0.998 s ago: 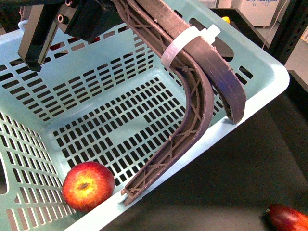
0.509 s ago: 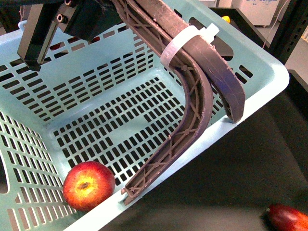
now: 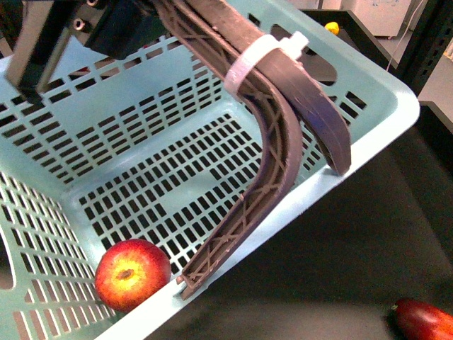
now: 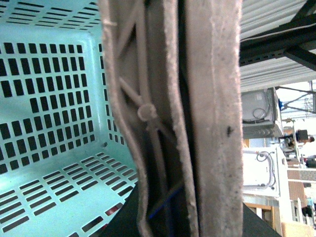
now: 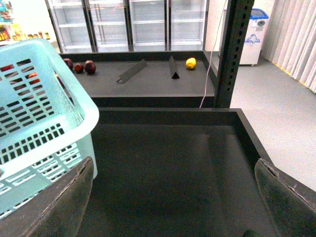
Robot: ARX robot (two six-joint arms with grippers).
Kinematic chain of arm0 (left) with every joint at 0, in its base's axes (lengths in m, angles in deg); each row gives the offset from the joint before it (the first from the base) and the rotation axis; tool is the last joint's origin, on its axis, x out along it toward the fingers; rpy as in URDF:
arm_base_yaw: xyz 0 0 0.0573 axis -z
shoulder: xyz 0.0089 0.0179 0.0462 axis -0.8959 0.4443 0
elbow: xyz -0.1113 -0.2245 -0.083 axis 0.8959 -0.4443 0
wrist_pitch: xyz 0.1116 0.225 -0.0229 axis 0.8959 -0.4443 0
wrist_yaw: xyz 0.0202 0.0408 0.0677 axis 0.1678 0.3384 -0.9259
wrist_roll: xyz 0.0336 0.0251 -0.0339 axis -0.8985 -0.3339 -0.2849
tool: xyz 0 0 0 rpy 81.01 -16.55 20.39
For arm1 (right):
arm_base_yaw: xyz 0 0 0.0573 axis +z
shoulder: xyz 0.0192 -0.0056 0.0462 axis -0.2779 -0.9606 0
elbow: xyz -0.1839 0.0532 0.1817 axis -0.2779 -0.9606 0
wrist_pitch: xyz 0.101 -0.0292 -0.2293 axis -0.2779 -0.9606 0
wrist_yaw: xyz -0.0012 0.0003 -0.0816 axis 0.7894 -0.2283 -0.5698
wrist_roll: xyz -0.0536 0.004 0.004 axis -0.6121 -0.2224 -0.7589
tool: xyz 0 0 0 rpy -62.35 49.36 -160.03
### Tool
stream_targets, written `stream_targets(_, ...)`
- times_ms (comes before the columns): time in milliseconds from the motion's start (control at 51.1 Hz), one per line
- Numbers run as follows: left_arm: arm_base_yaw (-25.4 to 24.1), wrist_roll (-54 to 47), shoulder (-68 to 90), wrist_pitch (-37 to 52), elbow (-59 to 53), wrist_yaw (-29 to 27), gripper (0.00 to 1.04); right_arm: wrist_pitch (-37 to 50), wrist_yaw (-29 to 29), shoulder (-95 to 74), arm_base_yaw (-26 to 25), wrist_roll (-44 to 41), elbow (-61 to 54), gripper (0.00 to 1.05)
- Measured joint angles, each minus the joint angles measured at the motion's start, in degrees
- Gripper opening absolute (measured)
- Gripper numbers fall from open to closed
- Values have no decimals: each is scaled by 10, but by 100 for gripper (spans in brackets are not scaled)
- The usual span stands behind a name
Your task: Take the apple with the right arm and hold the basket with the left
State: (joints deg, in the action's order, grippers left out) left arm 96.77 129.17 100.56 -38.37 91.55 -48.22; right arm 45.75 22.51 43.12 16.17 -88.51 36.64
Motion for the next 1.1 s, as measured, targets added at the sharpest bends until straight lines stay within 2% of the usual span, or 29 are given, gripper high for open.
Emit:
stream_targets(39,7,26,5,-42,17,-72,16,0,1,0,0,0,0,96)
stream_targets(117,8,68,9,-76,33,-164,16,0,0,0,0,0,0,96)
stream_targets(215,-6,68,10,-81,38,-188,16,0,0,0,0,0,0,96)
stream_targets(333,-39,69,12,-82,38,-181,16,0,0,0,0,0,0,96)
stream_targets(528,-125,153,42,-58,24,-119,16,0,0,0,0,0,0,96)
stream_targets(724,-197,227,108,-37,21,-113,16,0,0,0,0,0,0,96)
stream_targets(881,-217,239,163,-30,21,-124,16,0,0,0,0,0,0,96)
stream_targets(1096,-237,305,201,-2,21,-118,16,0,0,0,0,0,0,96)
